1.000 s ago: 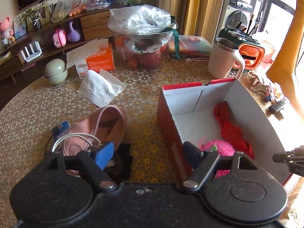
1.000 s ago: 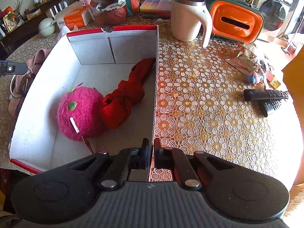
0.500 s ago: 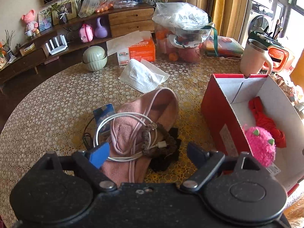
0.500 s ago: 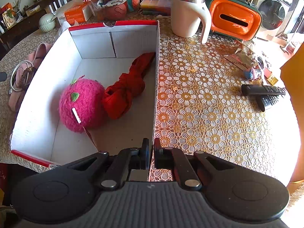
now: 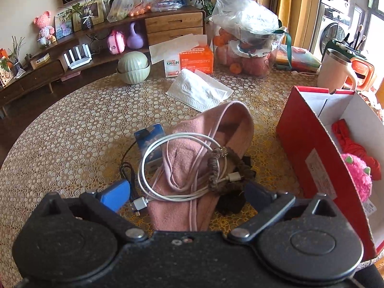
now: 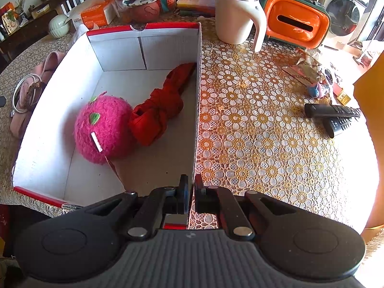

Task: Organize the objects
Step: 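Move the left gripper to the brown beaded bracelet and grasp it, then carry the brown bracelet with the left gripper into the shoebox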

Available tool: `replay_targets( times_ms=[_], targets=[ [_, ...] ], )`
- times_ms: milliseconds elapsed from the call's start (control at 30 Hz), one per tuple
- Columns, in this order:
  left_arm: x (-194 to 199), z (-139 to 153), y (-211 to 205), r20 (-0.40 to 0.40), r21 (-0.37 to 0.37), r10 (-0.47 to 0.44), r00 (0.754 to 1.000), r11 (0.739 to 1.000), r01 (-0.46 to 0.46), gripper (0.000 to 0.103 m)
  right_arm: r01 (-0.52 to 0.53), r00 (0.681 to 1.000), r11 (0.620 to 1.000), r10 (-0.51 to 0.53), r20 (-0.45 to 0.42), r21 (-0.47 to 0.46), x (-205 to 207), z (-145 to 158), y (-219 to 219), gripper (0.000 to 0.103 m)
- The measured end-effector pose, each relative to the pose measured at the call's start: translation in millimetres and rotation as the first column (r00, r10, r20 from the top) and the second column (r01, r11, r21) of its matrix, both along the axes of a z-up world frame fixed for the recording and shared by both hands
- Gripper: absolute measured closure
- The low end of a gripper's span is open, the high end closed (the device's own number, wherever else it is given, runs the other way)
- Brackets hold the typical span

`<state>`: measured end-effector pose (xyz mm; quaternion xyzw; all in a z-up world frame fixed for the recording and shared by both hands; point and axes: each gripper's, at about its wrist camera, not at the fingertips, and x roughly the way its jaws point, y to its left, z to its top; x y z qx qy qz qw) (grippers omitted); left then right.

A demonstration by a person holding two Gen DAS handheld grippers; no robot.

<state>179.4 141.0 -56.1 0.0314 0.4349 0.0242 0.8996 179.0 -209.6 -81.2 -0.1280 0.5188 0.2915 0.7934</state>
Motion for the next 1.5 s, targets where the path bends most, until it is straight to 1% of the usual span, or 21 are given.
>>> replay_targets(
  times_ms=[67,200,400,500,567,600,667,700,767,833,867,900,933,967,1033,1100,1233,1500],
  targets=[
    [3.1,-10.2,5.8,-0.014,-0.005,0.009,1.000,1.000,-0.009,0.001,0.000,1.000,1.000,0.000,-0.002,0.000,0.3,0.0,0.1,0.099],
    [6.5,-25.4,13.6,-0.033,-0.047,0.020,0.999,0.999,-0.022,0.001,-0.002,1.000,1.000,0.002,-0.004,-0.006,0.4,-0.7,0.4,0.099],
    [17.0,-34.0,0.6,-0.029,-0.057,-0.005,1.000,0.998,0.003,0.003,0.000,1.000,1.000,0.000,-0.004,-0.014,-0.1,-1.9,2.1,0.099],
    [25.9,-38.6,-9.9,-0.026,-0.048,-0.021,0.999,0.999,0.019,0.010,-0.001,1.000,1.000,0.001,-0.004,-0.017,0.1,-1.8,2.4,0.099],
    [30.5,-43.4,-15.4,-0.029,-0.036,-0.029,0.999,0.999,0.028,0.020,-0.001,1.000,1.000,0.001,-0.005,-0.017,0.3,-1.7,2.4,0.099],
    [33.2,-46.0,-17.8,-0.033,-0.029,-0.029,0.999,0.999,0.028,0.023,-0.001,1.000,1.000,0.001,-0.006,-0.017,0.4,-1.8,2.4,0.099],
    [36.4,-49.4,-19.2,-0.039,-0.036,-0.025,0.999,0.999,0.024,0.032,-0.002,1.000,1.000,0.002,-0.006,-0.018,0.2,-2.3,2.3,0.099],
    [37.3,-50.1,-19.2,-0.038,-0.042,-0.021,0.999,0.999,0.020,0.034,-0.003,1.000,1.000,0.003,-0.007,-0.019,0.2,-2.5,2.5,0.099],
    [37.9,-50.0,-18.2,-0.032,-0.063,-0.015,0.999,0.998,0.013,0.048,-0.005,1.000,1.000,0.005,-0.007,-0.021,0.2,-3.0,2.4,0.099],
    [38.4,-49.3,-16.4,-0.031,-0.088,-0.010,0.999,0.996,0.008,0.056,-0.007,1.000,1.000,0.006,-0.009,-0.021,0.6,-3.5,2.5,0.099],
    [38.2,-48.9,-15.5,-0.031,-0.096,-0.008,0.999,0.995,0.005,0.066,-0.006,1.000,1.000,0.006,-0.010,-0.021,0.6,-3.8,2.5,0.099],
    [38.5,-47.9,-14.4,-0.030,-0.102,-0.004,1.000,0.995,0.001,0.071,-0.006,1.000,1.000,0.006,-0.011,-0.021,0.6,-4.2,2.5,0.099],
    [38.1,-47.2,-13.9,-0.028,-0.106,-0.003,1.000,0.994,0.000,0.080,-0.007,1.000,1.000,0.007,-0.011,-0.021,0.6,-4.6,2.8,0.099],
    [38.3,-46.0,-13.1,-0.026,-0.115,-0.002,1.000,0.993,-0.001,0.086,-0.007,1.000,1.000,0.006,-0.011,-0.021,0.7,-4.6,2.7,0.099],
    [37.9,-44.9,-12.6,-0.029,-0.128,-0.005,1.000,0.992,0.002,0.093,-0.005,1.000,1.000,0.005,-0.013,-0.019,0.7,-5.4,2.7,0.099],
    [37.0,-43.4,-14.6,-0.023,-0.127,-0.012,1.000,0.992,0.009,0.096,-0.005,1.000,1.000,0.005,-0.012,-0.019,0.6,-5.7,2.7,0.099],
    [34.0,-31.3,-21.7,-0.007,-0.107,-0.025,1.000,0.994,0.024,0.097,-0.005,1.000,1.000,0.005,-0.011,-0.019,0.0,-5.9,2.7,0.099],
    [13.6,14.2,-40.5,0.021,-0.095,-0.091,0.996,0.991,0.092,0.097,-0.004,1.000,1.000,0.004,-0.007,-0.018,-0.1,-6.0,3.3,0.099]
  ],
)
